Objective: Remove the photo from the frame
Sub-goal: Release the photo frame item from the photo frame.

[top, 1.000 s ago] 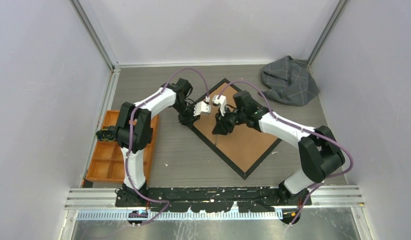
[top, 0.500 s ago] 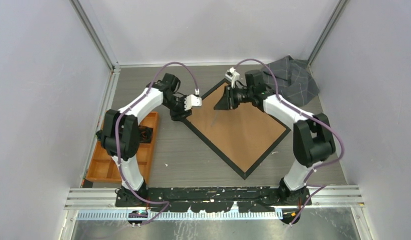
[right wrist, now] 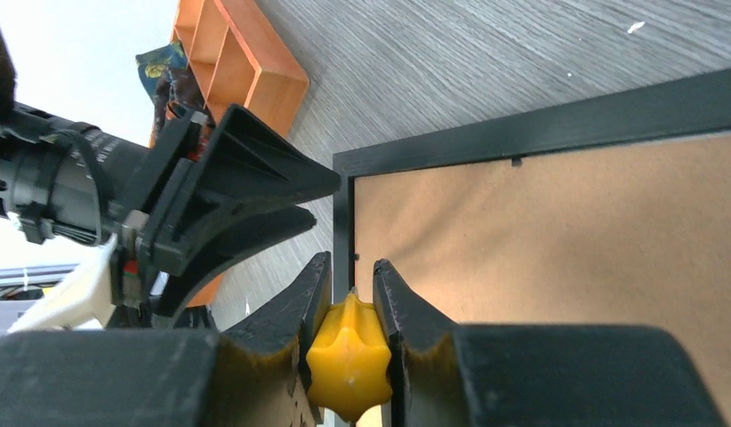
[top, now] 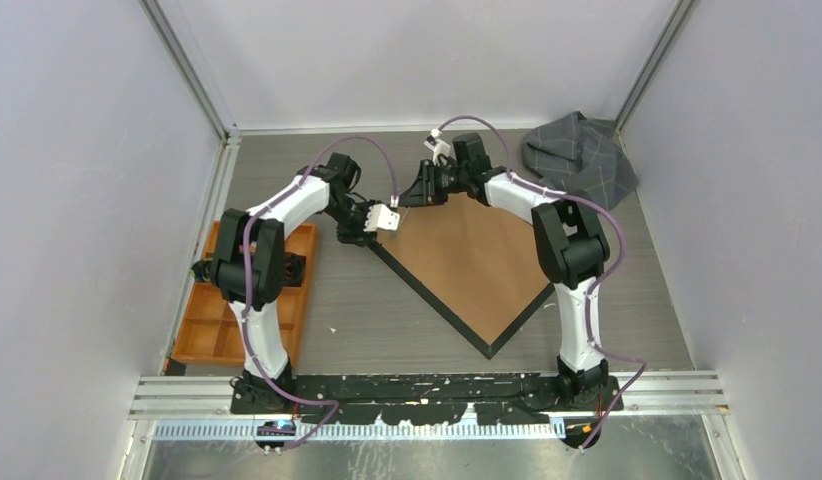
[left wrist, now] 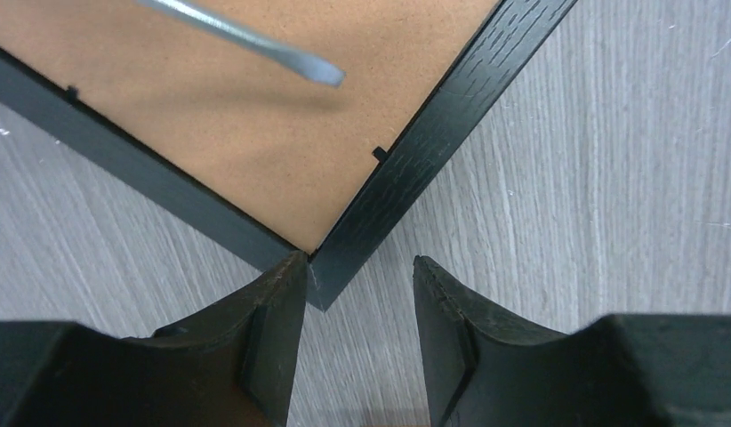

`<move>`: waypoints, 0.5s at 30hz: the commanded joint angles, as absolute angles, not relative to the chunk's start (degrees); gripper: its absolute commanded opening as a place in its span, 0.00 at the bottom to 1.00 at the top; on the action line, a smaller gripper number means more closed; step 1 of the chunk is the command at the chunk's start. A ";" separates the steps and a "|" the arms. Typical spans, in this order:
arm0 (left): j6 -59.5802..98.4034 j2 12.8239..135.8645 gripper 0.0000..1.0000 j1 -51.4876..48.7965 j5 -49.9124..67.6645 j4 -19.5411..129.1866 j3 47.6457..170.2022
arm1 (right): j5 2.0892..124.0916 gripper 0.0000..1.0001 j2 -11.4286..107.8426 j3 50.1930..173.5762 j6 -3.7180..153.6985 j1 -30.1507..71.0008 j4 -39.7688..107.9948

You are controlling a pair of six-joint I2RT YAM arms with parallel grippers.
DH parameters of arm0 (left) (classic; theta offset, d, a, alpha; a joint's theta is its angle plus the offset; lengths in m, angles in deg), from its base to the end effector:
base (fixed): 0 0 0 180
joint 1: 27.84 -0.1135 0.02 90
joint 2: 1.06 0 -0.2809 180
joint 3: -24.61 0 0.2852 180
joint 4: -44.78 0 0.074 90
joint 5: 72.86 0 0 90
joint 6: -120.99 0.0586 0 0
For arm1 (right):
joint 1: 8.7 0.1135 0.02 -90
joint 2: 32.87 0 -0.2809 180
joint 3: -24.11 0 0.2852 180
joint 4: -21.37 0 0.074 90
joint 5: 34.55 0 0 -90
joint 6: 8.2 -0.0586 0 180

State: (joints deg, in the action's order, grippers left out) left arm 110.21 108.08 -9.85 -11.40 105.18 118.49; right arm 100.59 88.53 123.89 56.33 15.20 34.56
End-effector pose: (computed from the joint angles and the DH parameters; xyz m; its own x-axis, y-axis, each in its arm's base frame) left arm 0.3892 -0.1558 0.1822 0.2047 0.8409 -0.5010 0.9770 -0.1445 0.1567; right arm 0.4642 0.2512 0.1823 -0.8229 -0.0329 -0.5672 -0.5139 0.4688 0.7184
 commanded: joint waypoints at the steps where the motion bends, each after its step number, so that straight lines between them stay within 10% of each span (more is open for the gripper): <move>1: 114.88 111.09 0.49 -9.83 -12.70 106.29 121.50 | 100.68 0.01 90.39 129.28 55.75 15.72 35.66; 15: 108.85 112.97 0.50 -13.82 -17.01 108.11 129.18 | 99.31 0.01 92.56 123.47 52.76 16.20 21.30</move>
